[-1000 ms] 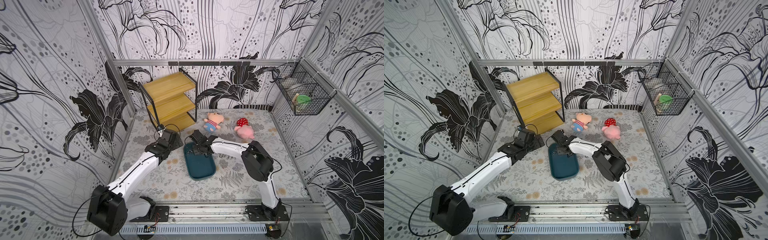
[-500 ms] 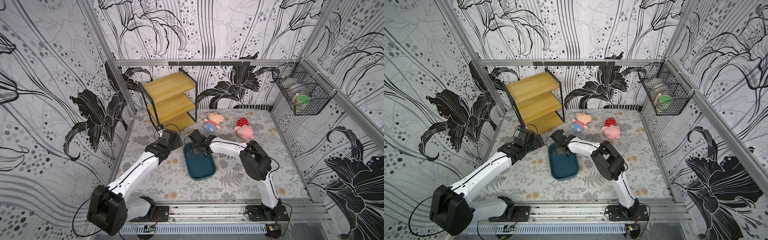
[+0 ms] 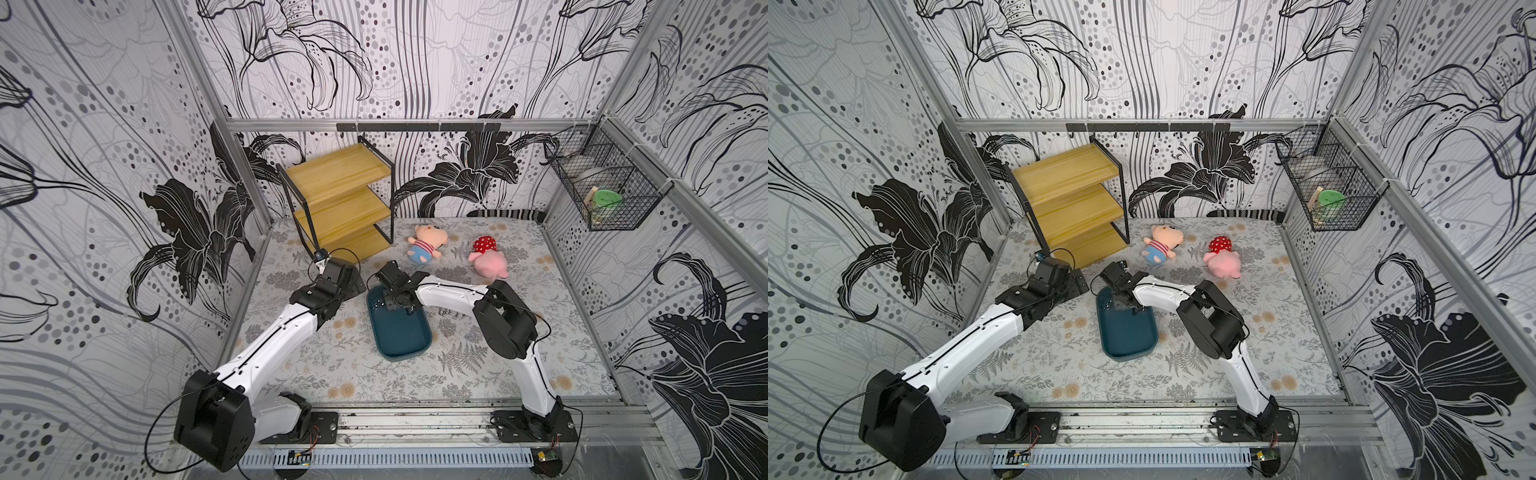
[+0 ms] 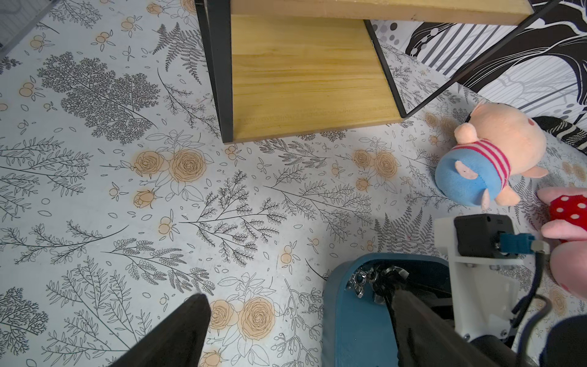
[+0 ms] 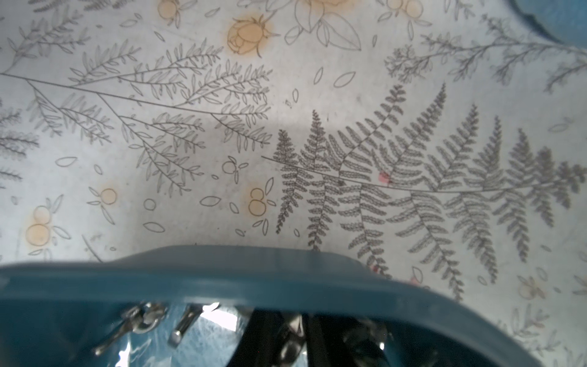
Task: Take out the wing nut from the storage box
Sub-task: Pick up the wing nut from the storage box.
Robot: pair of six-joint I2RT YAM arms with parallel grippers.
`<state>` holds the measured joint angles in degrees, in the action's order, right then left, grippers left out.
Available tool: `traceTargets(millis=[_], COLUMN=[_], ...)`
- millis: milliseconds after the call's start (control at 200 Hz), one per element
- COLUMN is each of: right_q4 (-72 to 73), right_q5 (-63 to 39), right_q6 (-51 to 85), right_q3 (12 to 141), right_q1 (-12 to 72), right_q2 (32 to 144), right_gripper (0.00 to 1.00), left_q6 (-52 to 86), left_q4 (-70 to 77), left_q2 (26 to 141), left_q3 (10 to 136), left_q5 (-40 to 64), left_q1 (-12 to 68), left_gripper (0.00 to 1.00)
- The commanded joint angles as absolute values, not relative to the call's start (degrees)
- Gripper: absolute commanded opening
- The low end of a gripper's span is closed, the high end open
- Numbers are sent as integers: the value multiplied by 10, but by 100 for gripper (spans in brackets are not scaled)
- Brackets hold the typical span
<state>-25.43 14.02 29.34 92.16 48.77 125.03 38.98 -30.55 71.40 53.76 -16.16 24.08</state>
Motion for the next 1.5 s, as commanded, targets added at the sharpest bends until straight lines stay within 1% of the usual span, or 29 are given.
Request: traceTargets(millis=[0, 265, 466, 1067, 1337, 1372, 1497], right_q4=[-261, -250, -242, -263, -274, -277, -284], right_q5=[149, 133, 120, 120, 123, 128, 139], right_q6=[296, 289, 285, 262, 263, 265, 272], right_q3=[919, 887, 866, 806, 753, 743, 697], right_q1=[486, 486, 487, 490, 486, 485, 459], right_q2=[1261, 1216, 1172, 1010, 960, 938, 896], right_gripper=[16, 7, 4, 3, 2, 2, 2], left_q6=[388, 391, 390, 391, 390, 390, 388], left_q4=[-304, -300, -299, -291, -285, -284, -282], left_q2=[706, 706, 708, 716, 721, 721, 725], left_q3=[538, 537, 540, 544, 541, 541, 546], left_q5=[-175, -172, -172, -166, -156, -155, -153], left_q1=[244, 244, 244, 244, 245, 245, 247], left_gripper=[95, 95, 95, 95, 95, 95, 95])
